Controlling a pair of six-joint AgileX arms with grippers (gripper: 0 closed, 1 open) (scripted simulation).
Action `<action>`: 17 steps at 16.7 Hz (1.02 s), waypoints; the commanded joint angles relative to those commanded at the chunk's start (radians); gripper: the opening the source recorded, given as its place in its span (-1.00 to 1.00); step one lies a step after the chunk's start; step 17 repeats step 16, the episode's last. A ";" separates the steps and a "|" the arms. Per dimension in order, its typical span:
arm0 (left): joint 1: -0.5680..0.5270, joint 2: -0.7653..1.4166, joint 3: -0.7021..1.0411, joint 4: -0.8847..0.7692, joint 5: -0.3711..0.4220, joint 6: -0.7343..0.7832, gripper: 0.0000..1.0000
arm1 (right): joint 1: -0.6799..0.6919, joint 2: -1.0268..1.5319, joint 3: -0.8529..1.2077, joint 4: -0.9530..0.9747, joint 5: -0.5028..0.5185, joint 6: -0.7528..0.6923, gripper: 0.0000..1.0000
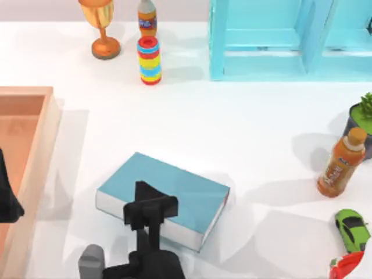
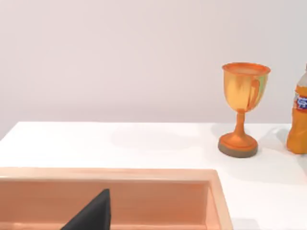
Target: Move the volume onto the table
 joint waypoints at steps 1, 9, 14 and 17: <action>0.000 0.000 0.000 0.000 0.000 0.000 1.00 | 0.041 -0.004 0.012 -0.053 0.022 0.057 1.00; 0.000 0.000 0.000 0.000 0.000 0.000 1.00 | 0.284 -0.027 0.087 -0.593 0.191 0.515 1.00; 0.000 0.000 0.000 0.000 0.000 0.000 1.00 | 0.302 -0.031 0.106 -0.785 0.234 0.619 1.00; 0.000 0.000 0.000 0.000 0.000 0.000 1.00 | 0.301 -0.031 0.106 -0.791 0.236 0.621 1.00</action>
